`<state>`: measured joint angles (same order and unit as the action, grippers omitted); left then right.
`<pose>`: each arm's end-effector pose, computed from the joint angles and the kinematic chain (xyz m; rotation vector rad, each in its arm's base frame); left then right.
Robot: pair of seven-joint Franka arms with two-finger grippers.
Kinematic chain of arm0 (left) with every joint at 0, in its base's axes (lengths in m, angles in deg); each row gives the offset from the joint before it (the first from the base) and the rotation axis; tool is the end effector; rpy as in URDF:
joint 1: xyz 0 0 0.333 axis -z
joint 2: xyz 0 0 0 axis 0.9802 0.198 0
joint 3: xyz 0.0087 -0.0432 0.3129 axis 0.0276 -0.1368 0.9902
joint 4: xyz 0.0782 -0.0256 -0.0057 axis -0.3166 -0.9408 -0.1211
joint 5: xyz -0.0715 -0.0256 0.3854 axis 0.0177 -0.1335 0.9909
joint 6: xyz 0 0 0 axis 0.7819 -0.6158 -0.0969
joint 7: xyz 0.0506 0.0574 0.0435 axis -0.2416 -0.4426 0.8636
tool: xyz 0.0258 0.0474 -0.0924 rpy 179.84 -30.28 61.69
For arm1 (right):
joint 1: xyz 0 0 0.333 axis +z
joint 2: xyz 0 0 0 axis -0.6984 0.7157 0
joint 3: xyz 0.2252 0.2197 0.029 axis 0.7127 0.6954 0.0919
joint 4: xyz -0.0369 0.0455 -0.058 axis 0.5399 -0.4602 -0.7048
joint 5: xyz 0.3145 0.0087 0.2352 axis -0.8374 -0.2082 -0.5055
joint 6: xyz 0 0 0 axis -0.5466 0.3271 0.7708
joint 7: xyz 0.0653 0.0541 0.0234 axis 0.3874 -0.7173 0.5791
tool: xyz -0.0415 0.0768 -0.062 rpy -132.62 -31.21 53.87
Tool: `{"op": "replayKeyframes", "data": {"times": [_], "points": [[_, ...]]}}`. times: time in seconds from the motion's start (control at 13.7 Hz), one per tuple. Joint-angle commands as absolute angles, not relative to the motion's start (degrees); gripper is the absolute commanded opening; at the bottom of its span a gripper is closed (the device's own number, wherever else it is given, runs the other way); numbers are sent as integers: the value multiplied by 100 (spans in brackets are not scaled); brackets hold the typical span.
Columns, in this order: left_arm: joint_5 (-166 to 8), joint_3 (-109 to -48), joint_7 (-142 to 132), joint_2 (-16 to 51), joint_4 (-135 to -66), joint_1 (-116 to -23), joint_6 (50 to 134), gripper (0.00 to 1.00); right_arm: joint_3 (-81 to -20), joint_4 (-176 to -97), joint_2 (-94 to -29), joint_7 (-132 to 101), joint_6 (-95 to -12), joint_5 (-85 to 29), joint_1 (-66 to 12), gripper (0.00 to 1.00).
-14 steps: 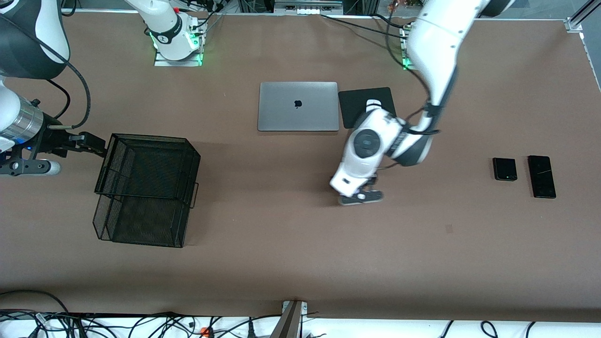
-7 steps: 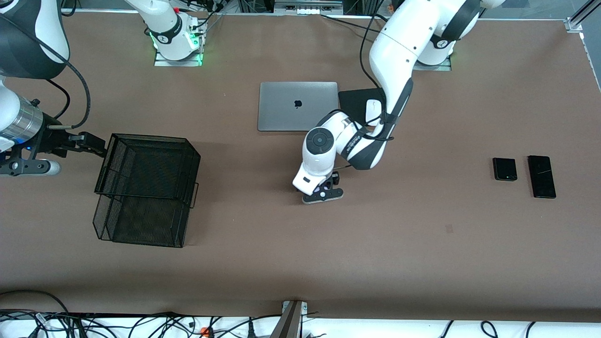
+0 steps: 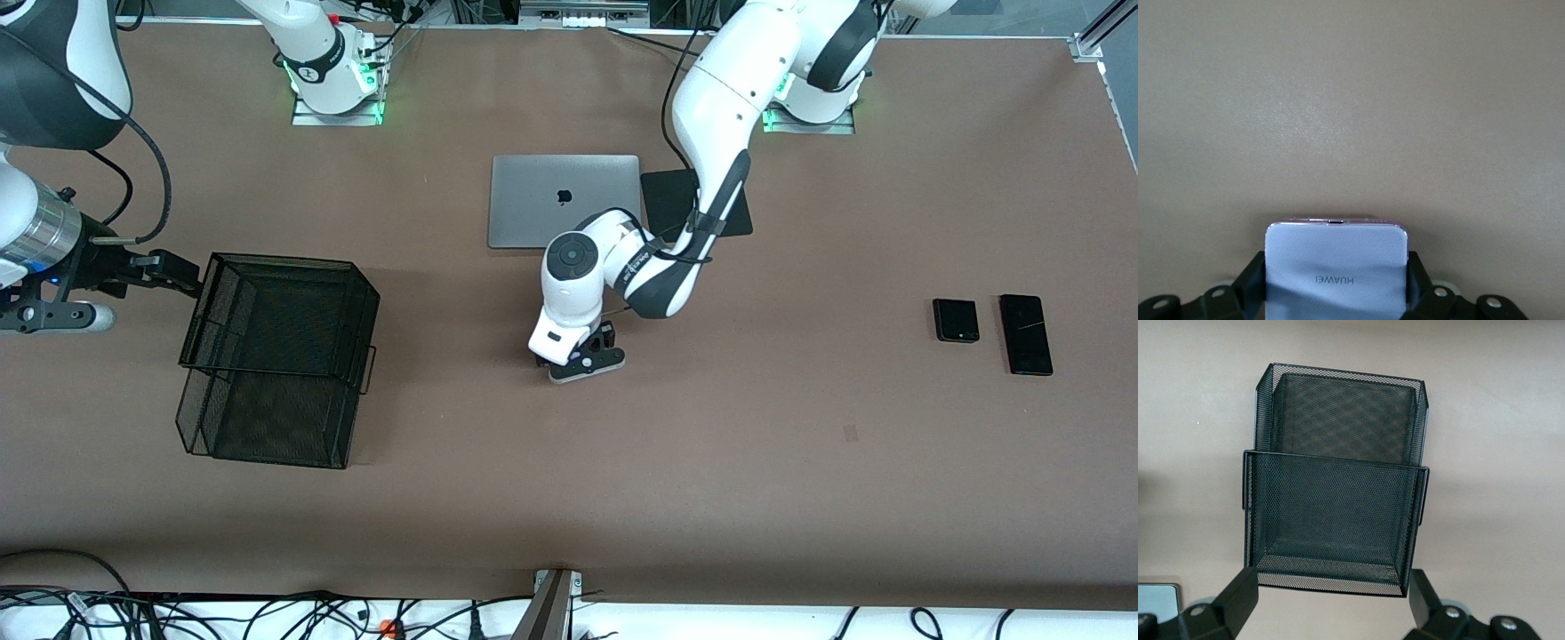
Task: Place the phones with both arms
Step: 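Carry the white phone to the table middle and release it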
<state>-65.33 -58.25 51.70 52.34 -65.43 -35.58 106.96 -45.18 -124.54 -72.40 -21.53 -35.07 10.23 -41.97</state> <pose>0.5809 -0.5145 0.1672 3.0665 0.4883 0.2160 0.6246 0.0213 0.5369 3.1104 0.0375 -0.0446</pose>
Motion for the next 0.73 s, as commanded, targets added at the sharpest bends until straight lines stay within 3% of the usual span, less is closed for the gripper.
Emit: {"op": "replayKeyframes", "data": {"times": [0.0,0.22,0.66], "points": [[-6613,-5609,5465,5368,-6274,-3367,10530,100,-4488,-12457,-7321,-2056,-3413,1064,-4245,100],[-6666,-5600,5729,5228,-6213,-3410,10216,100,-4488,-12457,-7330,-2038,-3404,1081,-4245,100],[-6692,-5662,3553,4332,-6650,-4209,8229,100,-4444,-12317,-7321,-2012,-3422,1064,-4184,100]]}}
